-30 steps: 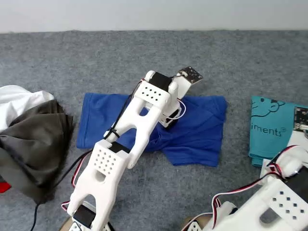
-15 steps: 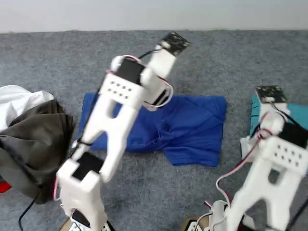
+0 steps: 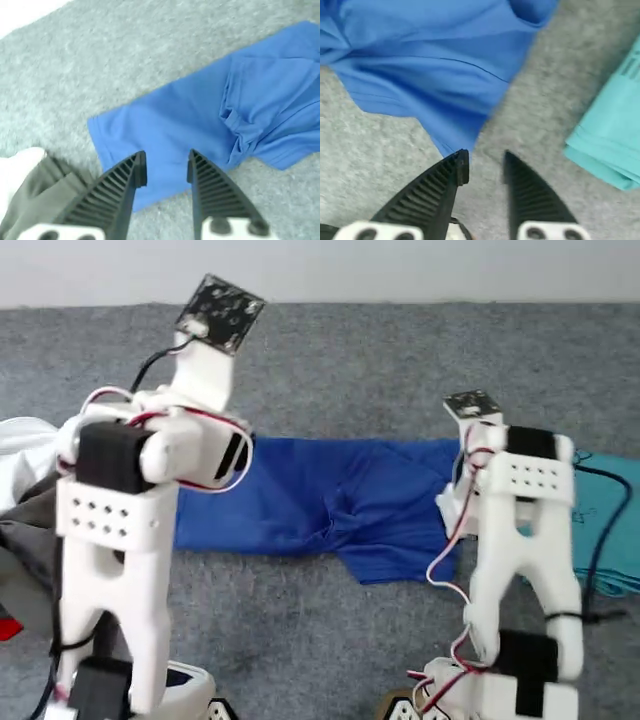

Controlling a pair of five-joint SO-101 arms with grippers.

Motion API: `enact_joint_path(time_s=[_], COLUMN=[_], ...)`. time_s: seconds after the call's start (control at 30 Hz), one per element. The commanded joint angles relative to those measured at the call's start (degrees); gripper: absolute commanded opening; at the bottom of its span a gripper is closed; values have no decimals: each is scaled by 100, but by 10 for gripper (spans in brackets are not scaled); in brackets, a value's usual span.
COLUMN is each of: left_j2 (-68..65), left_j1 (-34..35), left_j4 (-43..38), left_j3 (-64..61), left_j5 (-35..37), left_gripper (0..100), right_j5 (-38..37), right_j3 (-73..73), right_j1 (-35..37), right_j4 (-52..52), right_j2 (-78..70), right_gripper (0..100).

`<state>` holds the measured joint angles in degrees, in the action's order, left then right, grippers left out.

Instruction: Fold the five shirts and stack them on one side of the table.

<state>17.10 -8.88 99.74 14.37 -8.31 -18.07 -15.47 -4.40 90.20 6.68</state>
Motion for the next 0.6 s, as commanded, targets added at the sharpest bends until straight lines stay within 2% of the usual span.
enact_joint_path(time_s=[0.0, 0.13, 0.57], left_j2=[396, 554, 1020], left_j1=[246, 492, 932], left_j4=[70, 70, 70], left_j3=[-215, -470, -954], left_j5=[18, 18, 18], left_gripper=[137, 137, 137], right_j5=[545, 1090, 2031], right_j3=[510, 1169, 2980], right_j1=[338, 585, 673], right_j4=[-57, -57, 4], right_j2=[-365, -945, -2782], right_gripper=[204, 207, 205])
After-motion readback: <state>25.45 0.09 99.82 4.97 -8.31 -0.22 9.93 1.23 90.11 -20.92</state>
